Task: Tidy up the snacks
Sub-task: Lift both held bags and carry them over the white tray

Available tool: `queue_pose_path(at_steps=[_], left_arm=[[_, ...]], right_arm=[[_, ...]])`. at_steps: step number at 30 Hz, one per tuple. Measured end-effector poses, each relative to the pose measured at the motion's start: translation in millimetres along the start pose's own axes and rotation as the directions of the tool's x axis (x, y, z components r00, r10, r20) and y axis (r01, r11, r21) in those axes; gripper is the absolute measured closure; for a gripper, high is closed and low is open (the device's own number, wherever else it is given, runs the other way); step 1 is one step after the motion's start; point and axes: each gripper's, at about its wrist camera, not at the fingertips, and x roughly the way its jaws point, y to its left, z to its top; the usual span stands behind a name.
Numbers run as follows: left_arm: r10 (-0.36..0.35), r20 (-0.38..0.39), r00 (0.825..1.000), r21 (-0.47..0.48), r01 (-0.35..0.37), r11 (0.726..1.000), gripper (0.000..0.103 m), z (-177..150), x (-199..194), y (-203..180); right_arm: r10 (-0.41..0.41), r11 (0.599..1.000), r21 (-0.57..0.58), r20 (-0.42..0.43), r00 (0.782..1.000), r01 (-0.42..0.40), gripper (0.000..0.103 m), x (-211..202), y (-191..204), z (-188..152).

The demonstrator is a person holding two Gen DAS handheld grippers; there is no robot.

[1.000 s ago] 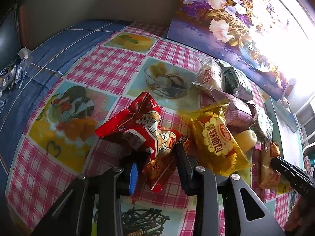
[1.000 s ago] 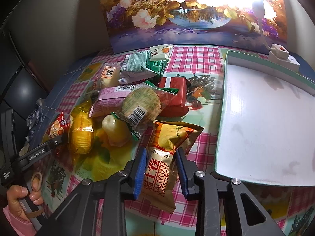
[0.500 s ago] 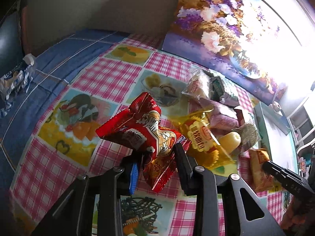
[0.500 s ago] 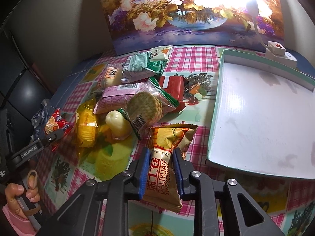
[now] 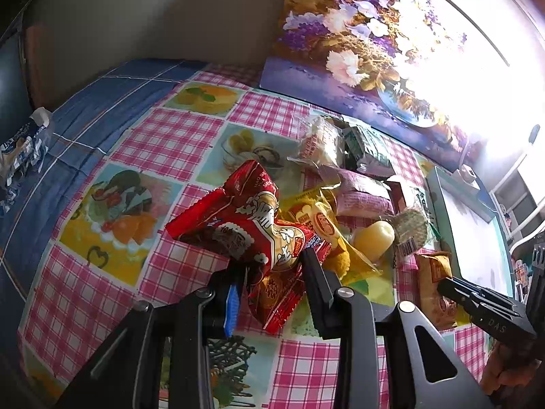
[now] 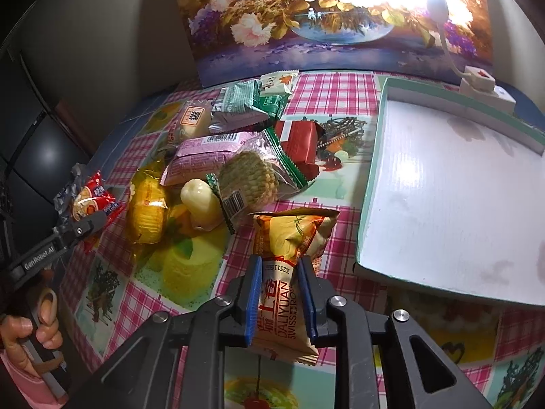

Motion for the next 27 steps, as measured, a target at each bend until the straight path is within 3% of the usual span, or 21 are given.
queue_pose_path(at_steps=[3,15,20,27], left_arm=[[-0.003,-0.003,1.000,0.000,0.003,1.000,0.068,-1,1,0],[-0.006,-0.019,1.000,-0.002,0.006,1.000,0.068,-2,6,-1],[-0.002,-0.021,1.000,0.001,0.002,1.000,0.068,-2,6,-1],[0.004,-0.021,1.000,0.012,-0.004,1.000,0.068,-2,4,-3]], right_arm=[[-0.021,1.000,-0.003,-0.008,1.000,0.021,0.062,3,1,0],[-0.023,1.000,0.009,-0.039,0.999,0.024,0.054,17,5,-1],[-0.007,1.000,0.020,-0.059,0.998,0.008,0.053,24,5,-2],[0.004,1.000,0.012,-0.047,0.999,-0.003,0.064,22,6,-2]])
